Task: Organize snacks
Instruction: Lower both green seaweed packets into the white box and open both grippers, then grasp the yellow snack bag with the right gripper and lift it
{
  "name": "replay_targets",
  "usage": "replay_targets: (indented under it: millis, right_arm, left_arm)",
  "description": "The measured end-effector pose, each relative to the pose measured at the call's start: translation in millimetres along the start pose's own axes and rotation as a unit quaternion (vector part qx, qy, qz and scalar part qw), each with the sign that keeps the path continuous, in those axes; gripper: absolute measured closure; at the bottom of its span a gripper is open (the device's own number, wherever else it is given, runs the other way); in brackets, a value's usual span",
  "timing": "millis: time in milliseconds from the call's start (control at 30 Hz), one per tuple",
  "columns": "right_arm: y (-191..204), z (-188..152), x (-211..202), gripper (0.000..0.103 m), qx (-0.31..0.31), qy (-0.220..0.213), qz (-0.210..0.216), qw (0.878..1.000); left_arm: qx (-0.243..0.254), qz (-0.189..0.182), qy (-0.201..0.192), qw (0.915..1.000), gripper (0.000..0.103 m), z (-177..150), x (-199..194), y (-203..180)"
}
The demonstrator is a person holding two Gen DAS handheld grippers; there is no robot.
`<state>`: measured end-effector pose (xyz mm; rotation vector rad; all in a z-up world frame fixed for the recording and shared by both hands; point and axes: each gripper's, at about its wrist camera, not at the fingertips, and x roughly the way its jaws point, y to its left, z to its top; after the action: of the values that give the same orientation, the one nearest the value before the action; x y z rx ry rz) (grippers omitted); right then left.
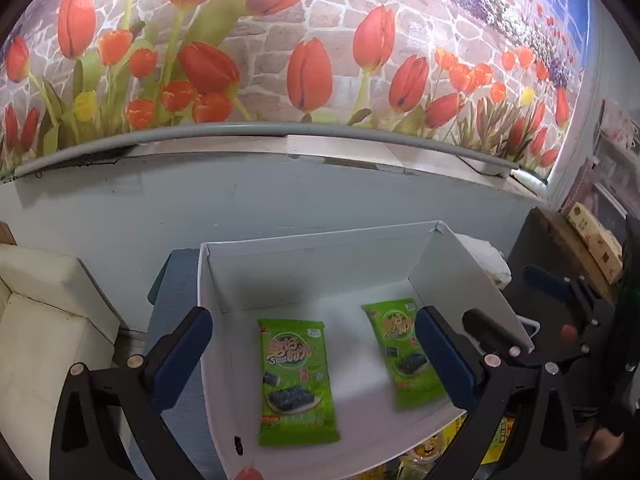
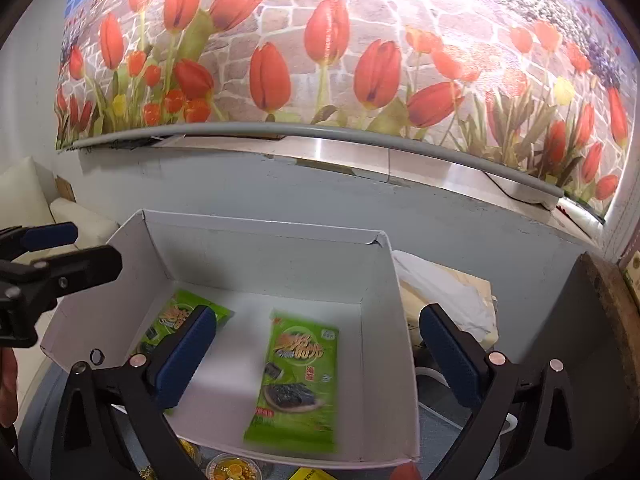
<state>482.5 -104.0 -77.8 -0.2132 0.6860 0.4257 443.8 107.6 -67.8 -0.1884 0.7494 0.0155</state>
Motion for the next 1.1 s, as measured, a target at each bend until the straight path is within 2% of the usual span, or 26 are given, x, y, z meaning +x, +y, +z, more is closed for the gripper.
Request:
replay_targets:
  millis: [200,300,433,467,533,633,733,833,900,1000,1100]
  right_arm:
    - [-9.3,-1.3,-21.8,0.0,0.013,-0.019,0.001,1.0]
    - [-10.5,-7.1,-39.8,0.0,-0.002,-0.035,-0.002,0.999]
    - [-14.6,-26.6,-83.0,0.0,-0.008,-0.086,0.024,0.996]
    - [-16.0,-31.6,-91.9,0.0,-0.006,-0.088,0.032,0.996]
    - [-20.1,-47.6,-112.9,0.0,0.004,-0.075,0.06,0.995]
    - [-22.2,-75.3,-142.4,0.0,0.029,-0.061,0.045,0.997]
    - [-22.9,-107.6,-169.1,0.0,0.058,-0.038,0.032,0.997]
    - [-27.7,-141.0,-191.9,0.0,0.087,-0.033,0.062,0.994]
    - [-28.9,-161.4,-202.7,0.0,0.098,-0.03,0.057,0.993]
    - [-27.0,-180.7,-208.2,0.0,0.078,-0.021,0.049,0.996]
    - [-24.0,-188.5,-197.2,0.0,0.028,-0.002,0.054,0.998]
  left_arm:
    - [0.006,-0.001,-0.004,1.0,0.0,-2.1,-11.5,-4.8]
    - [0.007,0.003,-0.017,0.9998,0.0,-6.5,-25.6,-7.0]
    - [0.049,-0.012,-0.05,0.9975,0.0,-25.5,-58.6,-20.3]
    - [0.06,-0.012,-0.058,0.9964,0.0,-32.3,-67.9,-24.4]
    - [0.07,-0.021,-0.05,0.9961,0.0,-47.3,-85.3,-31.1]
    - [0.067,-0.041,-0.032,0.9964,0.0,-74.5,-111.8,-39.4]
    - [0.074,-0.048,-0.038,0.9954,0.0,-113.1,-144.4,-51.7]
    - [0.08,-0.054,-0.03,0.9948,0.0,-150.4,-168.3,-59.7]
    - [0.073,-0.062,-0.024,0.9952,0.0,-169.7,-181.8,-60.5]
    - [0.068,-0.071,-0.01,0.9951,0.0,-188.6,-192.5,-60.4]
    - [0.068,-0.078,-0.01,0.9945,0.0,-202.6,-204.3,-61.1]
